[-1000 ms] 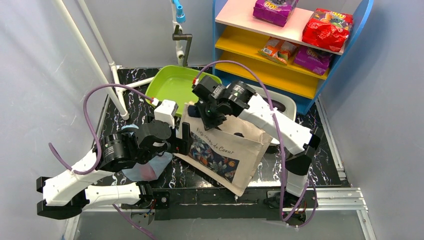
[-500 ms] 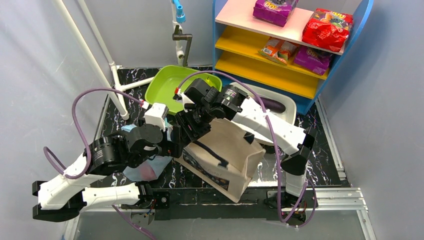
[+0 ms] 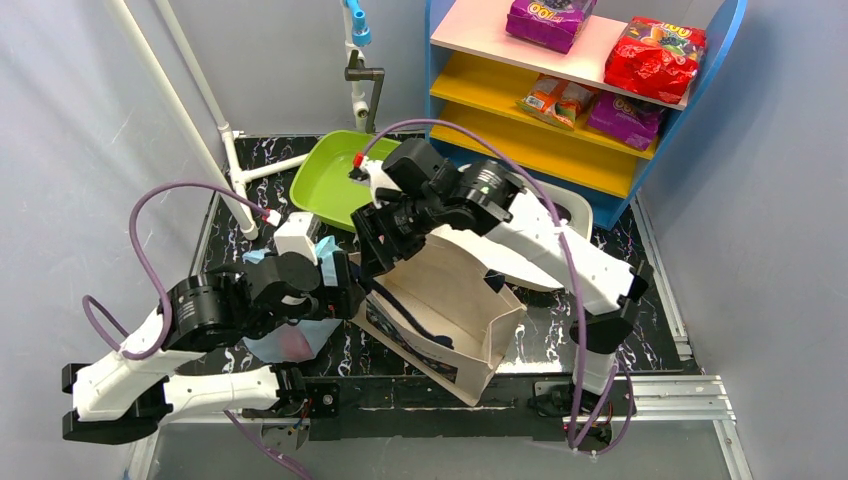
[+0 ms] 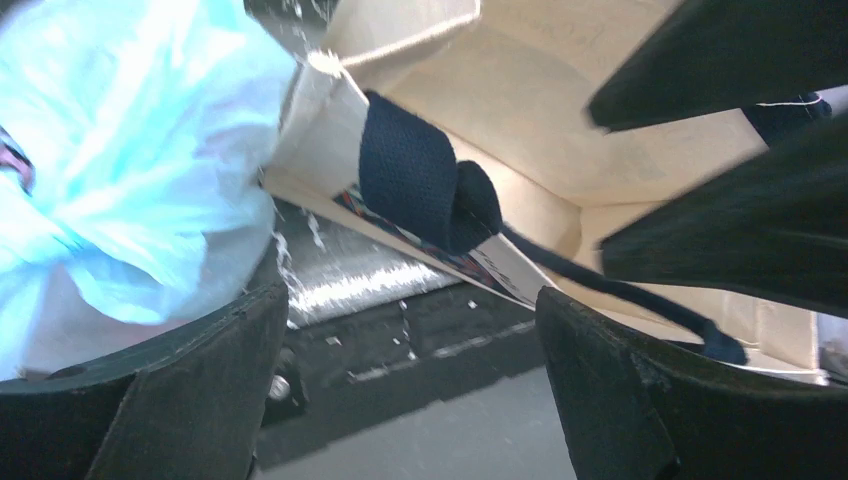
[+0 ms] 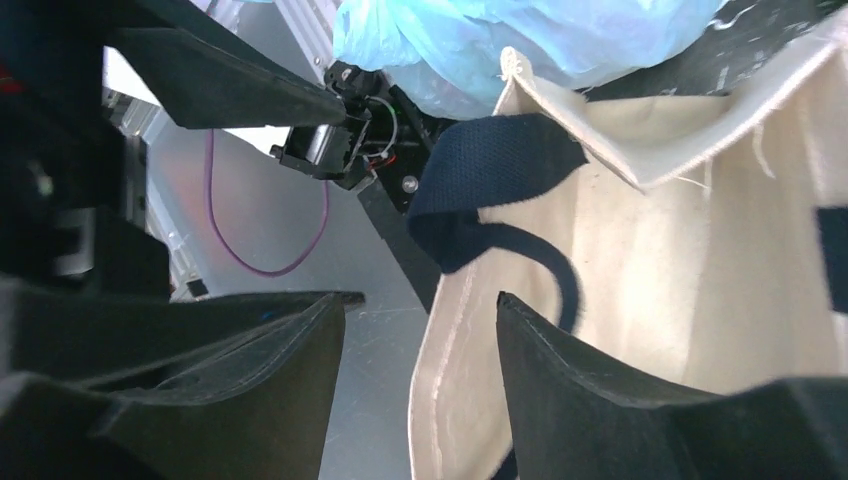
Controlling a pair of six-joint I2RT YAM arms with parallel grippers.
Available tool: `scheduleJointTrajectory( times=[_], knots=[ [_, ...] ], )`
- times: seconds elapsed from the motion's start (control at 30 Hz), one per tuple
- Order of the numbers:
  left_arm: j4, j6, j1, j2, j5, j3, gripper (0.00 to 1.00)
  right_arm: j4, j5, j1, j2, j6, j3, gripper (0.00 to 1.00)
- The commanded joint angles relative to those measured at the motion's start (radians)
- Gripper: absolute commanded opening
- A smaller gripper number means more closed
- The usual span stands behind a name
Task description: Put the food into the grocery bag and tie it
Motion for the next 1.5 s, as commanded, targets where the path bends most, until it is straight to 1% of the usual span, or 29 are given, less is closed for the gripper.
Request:
scheduleJointTrajectory(
  times=[0.0,0.07,0.17,0.3,0.33,0.37,0.43,0.5,0.6,0.7,0.73,0.8,0.87,0.9,0.93,1.03,1.07,1.33,1.43,1.47],
  knots=[
    [-0.133,-0.231,-0.003,0.086,0.088,0.059,0.95,0.001,0.146,-0.01,-0.119,-0.043,0.03,0.66],
    [-0.167,-0.277,-0.003,0.142,0.121,0.082,0.98,-0.007,0.218,-0.031,-0.147,-0.027,0.003,0.67],
    [-0.25,-0.335,-0.003,0.2,0.117,0.143,0.98,-0.02,0.273,-0.076,-0.19,0.013,-0.04,0.68],
    [-0.242,-0.397,-0.003,0.214,0.121,0.16,0.98,-0.018,0.303,-0.135,-0.266,0.054,-0.118,0.68],
    [-0.243,-0.413,-0.003,0.219,0.123,0.159,0.98,-0.013,0.331,-0.148,-0.287,0.059,-0.144,0.68],
    [-0.235,-0.421,-0.004,0.225,0.129,0.154,0.96,-0.008,0.344,-0.159,-0.309,0.064,-0.171,0.68],
    [-0.199,-0.426,-0.003,0.232,0.143,0.131,0.88,0.0,0.366,-0.181,-0.351,0.072,-0.228,0.68],
    [-0.156,-0.43,-0.003,0.242,0.154,0.107,0.83,0.003,0.399,-0.21,-0.397,0.083,-0.268,0.68],
    [-0.12,-0.456,-0.003,0.255,0.153,0.087,0.82,0.003,0.435,-0.254,-0.446,0.096,-0.308,0.7],
    [-0.022,-0.473,-0.003,0.248,0.162,0.023,0.77,0.003,0.464,-0.293,-0.476,0.101,-0.315,0.71],
    [0.022,-0.478,-0.003,0.242,0.165,-0.011,0.74,0.003,0.478,-0.304,-0.482,0.101,-0.305,0.72],
    [0.061,-0.498,-0.003,0.237,0.164,-0.043,0.63,0.006,0.52,-0.326,-0.486,0.1,-0.275,0.73],
    [0.079,-0.501,-0.003,0.234,0.153,-0.058,0.47,0.022,0.554,-0.351,-0.487,0.094,-0.24,0.74],
    [0.089,-0.501,-0.003,0.232,0.147,-0.065,0.34,0.037,0.565,-0.368,-0.488,0.094,-0.224,0.76],
    [0.096,-0.501,-0.004,0.23,0.142,-0.071,0.24,0.057,0.572,-0.386,-0.49,0.091,-0.211,0.76],
    [0.123,-0.475,-0.003,0.224,0.133,-0.085,0.05,0.13,0.57,-0.455,-0.489,0.093,-0.174,0.76],
    [0.122,-0.466,-0.002,0.225,0.132,-0.082,0.0,0.154,0.564,-0.479,-0.484,0.095,-0.16,0.76],
    [0.02,-0.326,0.0,0.266,0.079,0.024,0.0,0.289,0.51,-0.638,-0.38,0.108,-0.013,0.74],
    [0.029,-0.278,0.002,0.238,0.077,0.015,0.0,0.391,0.497,-0.713,-0.355,0.141,-0.005,0.76],
    [0.041,-0.27,0.002,0.225,0.081,0.001,0.02,0.426,0.484,-0.739,-0.346,0.147,-0.005,0.76]
  ],
)
